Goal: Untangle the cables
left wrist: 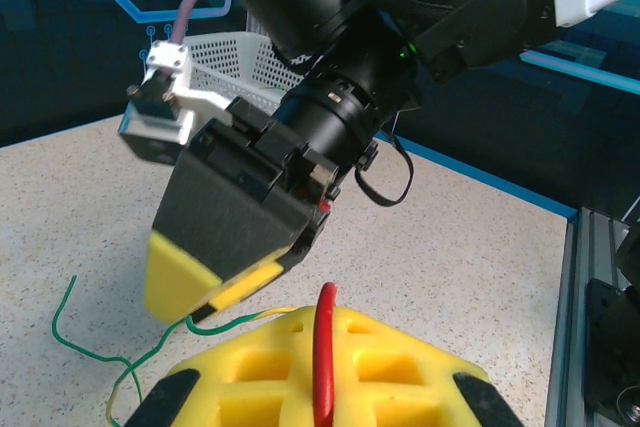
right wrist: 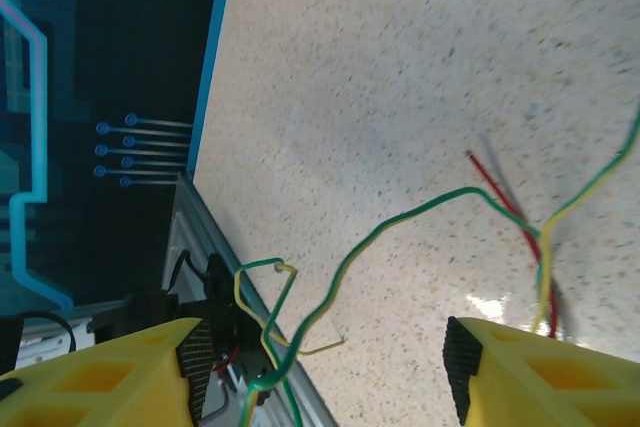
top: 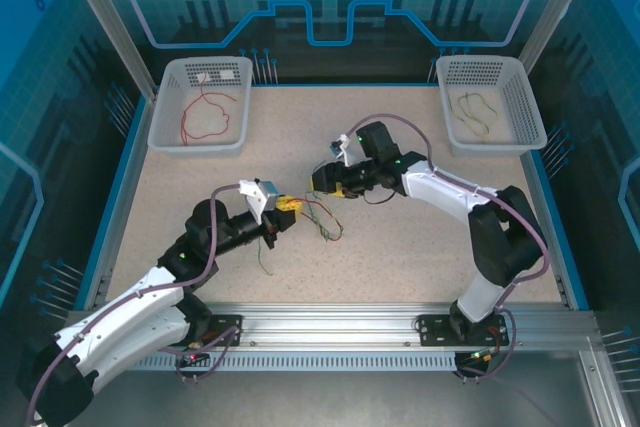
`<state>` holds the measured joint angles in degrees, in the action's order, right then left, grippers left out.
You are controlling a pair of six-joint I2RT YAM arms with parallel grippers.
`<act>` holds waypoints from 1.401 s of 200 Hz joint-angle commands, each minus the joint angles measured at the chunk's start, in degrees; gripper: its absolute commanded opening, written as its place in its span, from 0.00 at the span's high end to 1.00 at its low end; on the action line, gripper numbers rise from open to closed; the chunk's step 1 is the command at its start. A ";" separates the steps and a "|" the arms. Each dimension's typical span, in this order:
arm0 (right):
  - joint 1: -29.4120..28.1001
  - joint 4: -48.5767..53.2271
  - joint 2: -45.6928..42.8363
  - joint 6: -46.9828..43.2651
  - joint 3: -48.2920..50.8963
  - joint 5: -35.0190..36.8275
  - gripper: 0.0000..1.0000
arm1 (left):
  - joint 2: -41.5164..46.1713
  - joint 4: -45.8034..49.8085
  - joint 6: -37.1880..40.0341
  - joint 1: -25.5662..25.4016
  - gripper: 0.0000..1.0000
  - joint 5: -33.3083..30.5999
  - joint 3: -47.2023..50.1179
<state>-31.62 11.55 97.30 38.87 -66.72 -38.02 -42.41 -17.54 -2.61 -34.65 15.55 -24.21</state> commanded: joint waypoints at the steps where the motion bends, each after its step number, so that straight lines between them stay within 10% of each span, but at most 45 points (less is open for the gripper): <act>1: -1.39 3.58 1.60 0.93 -2.71 -4.69 0.35 | 0.64 -2.47 0.55 0.21 1.00 0.40 0.72; 38: -1.85 2.80 4.53 2.52 -4.31 -8.93 0.43 | 1.12 -2.59 0.07 0.26 1.00 -0.25 1.34; 99: -0.55 -1.99 2.99 6.59 -2.66 -5.89 1.00 | 1.78 -3.59 -0.08 0.28 1.00 -3.17 2.33; 200: 7.76 4.69 -28.17 -8.03 0.16 38.00 1.00 | 6.38 -12.58 0.35 0.94 1.00 -25.11 9.02; 280: 17.68 12.54 -39.51 -15.41 1.67 44.83 1.00 | 7.63 -15.17 -3.60 4.61 1.00 -38.55 14.32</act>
<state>-18.35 21.04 61.01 28.67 -65.17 -3.05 -36.36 -31.00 -3.27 -33.39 -13.26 -11.90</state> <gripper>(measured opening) 0.057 0.068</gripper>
